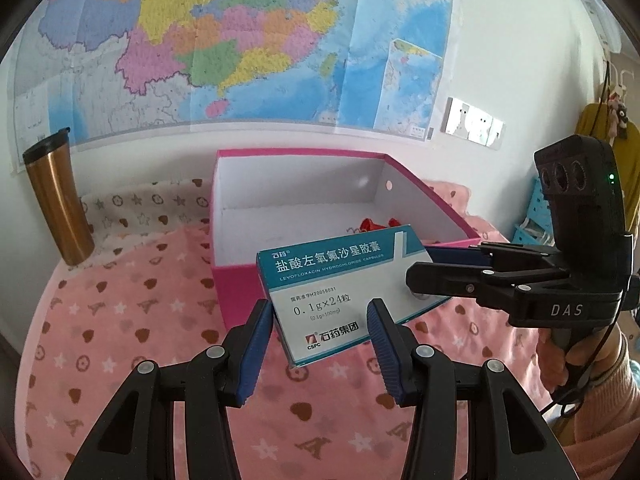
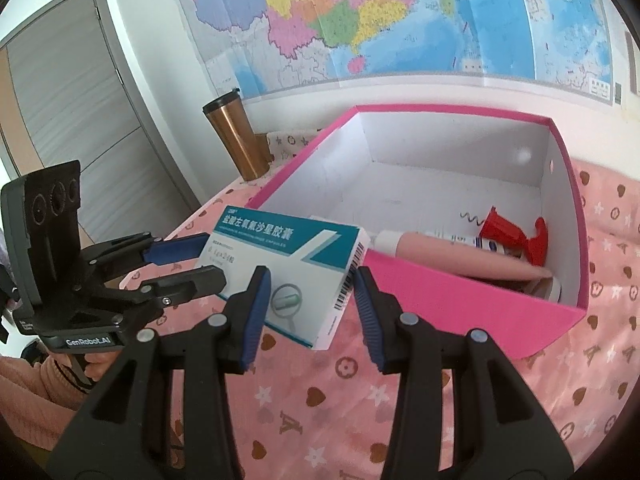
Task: Organize rigid objects
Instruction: 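Carry the medicine box over the pink box and lower it inside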
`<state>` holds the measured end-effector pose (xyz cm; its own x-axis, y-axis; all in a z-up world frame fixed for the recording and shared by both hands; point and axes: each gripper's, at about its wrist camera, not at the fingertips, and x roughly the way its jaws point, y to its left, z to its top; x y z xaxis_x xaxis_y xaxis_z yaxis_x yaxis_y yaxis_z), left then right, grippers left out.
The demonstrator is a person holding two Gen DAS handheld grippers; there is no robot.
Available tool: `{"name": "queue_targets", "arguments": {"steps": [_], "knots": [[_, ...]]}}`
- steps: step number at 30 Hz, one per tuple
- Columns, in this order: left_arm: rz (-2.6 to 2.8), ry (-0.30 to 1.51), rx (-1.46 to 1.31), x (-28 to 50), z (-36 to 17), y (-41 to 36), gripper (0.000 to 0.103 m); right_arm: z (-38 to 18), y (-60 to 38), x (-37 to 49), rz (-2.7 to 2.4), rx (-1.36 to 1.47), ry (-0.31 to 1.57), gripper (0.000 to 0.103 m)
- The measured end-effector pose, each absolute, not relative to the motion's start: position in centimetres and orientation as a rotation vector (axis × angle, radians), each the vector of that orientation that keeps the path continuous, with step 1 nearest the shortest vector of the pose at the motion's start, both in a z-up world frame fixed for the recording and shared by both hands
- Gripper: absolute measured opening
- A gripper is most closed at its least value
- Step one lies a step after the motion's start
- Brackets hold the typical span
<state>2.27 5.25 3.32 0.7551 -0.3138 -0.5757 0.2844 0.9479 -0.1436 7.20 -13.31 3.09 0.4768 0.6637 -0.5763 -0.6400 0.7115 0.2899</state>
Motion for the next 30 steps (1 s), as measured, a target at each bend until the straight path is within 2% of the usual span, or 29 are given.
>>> {"name": "queue_targets", "arguments": {"steps": [30], "knots": [[-0.31,0.588,0.01,5.2,5.2,5.1,0.05,4.9,-12.9,10.4,0.782,0.066,0.674,0.046]]}}
